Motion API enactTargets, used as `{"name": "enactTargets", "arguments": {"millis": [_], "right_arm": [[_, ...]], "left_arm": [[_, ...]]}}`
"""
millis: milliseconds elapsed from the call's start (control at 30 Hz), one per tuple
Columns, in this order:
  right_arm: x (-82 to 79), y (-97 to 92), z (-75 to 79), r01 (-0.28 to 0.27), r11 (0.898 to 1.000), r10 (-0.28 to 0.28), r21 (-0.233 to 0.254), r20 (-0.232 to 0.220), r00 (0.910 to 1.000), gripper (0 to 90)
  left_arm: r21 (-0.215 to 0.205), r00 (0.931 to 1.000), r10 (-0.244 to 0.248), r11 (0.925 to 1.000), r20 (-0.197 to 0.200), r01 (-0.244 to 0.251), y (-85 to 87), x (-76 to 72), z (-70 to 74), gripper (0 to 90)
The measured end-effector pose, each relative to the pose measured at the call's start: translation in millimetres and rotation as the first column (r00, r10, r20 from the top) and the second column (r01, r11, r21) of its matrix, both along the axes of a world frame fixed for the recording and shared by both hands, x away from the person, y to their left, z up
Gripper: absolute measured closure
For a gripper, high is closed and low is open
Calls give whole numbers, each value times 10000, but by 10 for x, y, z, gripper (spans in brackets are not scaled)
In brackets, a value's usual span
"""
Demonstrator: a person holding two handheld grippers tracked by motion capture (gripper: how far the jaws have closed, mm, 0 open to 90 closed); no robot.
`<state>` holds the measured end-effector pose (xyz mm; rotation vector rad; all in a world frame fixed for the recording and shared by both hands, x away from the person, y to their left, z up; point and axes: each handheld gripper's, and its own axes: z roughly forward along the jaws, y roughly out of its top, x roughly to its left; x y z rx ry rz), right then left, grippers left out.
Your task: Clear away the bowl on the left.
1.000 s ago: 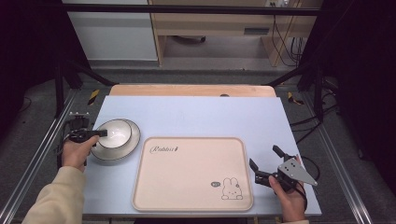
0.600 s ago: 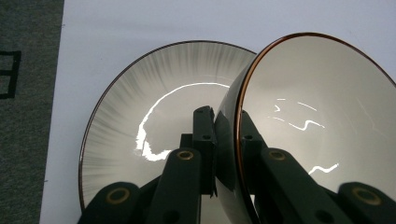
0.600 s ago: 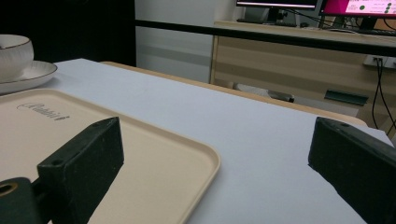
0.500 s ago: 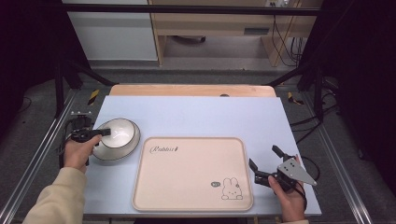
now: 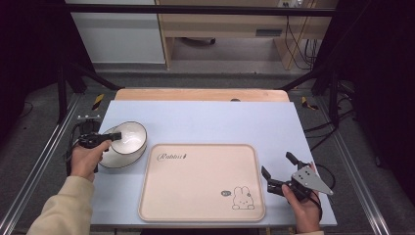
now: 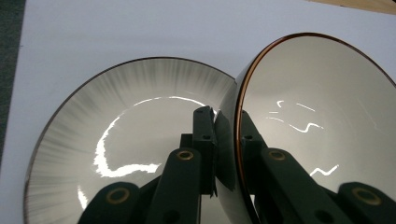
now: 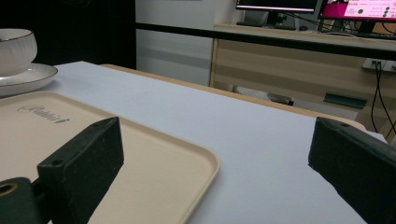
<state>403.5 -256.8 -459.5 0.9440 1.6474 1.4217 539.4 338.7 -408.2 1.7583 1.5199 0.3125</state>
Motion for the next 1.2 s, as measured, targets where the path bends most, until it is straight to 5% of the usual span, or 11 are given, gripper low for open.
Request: {"name": "enactTargets", "arguments": {"millis": [833,1200], "right_arm": [[-17,34,4,-38,10000,38,-47,17,10000,34],[-17,28,10,-3,10000,3,21,70,10000,35]], "left_arm": [[-217,9924,-1166,9928,388,1175,-467,-82,77,827],[-145,9825,-1840,9827,280,1844,-727,-91,65,827]]}}
